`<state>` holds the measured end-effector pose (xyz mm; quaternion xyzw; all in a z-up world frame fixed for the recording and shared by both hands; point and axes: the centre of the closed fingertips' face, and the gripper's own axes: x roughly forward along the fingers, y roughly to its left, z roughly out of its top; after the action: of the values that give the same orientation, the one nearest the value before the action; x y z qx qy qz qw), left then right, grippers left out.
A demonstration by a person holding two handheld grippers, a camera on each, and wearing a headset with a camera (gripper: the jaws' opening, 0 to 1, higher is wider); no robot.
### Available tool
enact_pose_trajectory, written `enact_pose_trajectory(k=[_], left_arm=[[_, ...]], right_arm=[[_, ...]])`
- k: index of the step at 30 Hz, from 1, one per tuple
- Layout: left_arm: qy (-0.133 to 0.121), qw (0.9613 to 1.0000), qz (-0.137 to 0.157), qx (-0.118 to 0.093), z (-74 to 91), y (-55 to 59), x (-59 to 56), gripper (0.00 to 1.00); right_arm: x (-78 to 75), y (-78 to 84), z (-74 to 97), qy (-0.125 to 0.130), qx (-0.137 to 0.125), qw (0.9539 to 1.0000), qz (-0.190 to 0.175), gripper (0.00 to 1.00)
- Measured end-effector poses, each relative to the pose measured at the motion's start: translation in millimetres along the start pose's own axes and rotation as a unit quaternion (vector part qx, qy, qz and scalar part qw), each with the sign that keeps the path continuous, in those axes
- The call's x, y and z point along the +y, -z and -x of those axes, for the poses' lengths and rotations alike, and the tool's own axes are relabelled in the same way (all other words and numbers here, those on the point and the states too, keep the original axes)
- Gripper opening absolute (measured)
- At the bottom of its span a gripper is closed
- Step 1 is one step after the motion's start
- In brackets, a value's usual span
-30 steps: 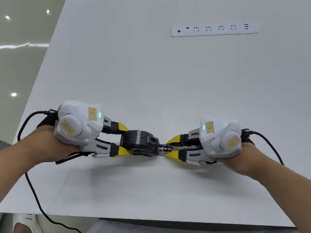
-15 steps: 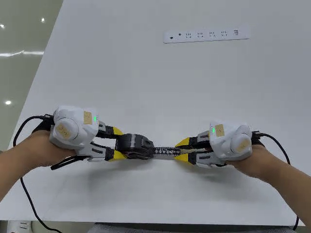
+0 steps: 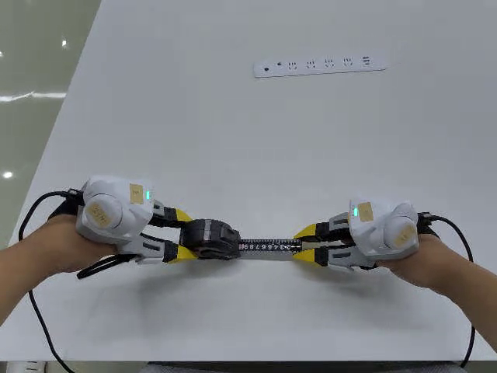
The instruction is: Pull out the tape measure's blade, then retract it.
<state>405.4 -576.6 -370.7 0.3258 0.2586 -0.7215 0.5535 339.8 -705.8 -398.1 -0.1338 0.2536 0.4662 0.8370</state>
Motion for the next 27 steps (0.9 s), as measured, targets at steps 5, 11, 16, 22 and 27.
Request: enact_pose_trajectory(k=[5, 11, 16, 22, 27], left_arm=[[0.0, 1.0, -0.001, 0.002, -0.2, -0.2, 0.0, 0.26], [0.0, 1.0, -0.001, 0.004, -0.4, -0.6, -0.4, 0.26], [0.002, 1.0, 0.0, 0.007, -0.6, -0.7, -0.3, 0.26], [0.003, 1.0, 0.003, 0.007, -0.8, -1.2, -0.5, 0.26], [0.002, 1.0, 0.003, 0.008, -1.2, -1.7, -0.8, 0.26]], right_arm=[[-0.7, 6.7, 11.5, 0.003, 0.005, 1.0, -0.004, 0.11], [-3.0, 15.1, 25.3, 0.005, 0.012, 0.9999, -0.008, 0.11], [-5.4, 22.1, 37.7, 0.009, 0.021, 0.9997, -0.008, 0.11], [-6.7, 29.8, 50.9, 0.014, 0.025, 0.9995, -0.015, 0.11], [-7.5, 37.6, 60.9, 0.019, 0.031, 0.9991, -0.02, 0.11]])
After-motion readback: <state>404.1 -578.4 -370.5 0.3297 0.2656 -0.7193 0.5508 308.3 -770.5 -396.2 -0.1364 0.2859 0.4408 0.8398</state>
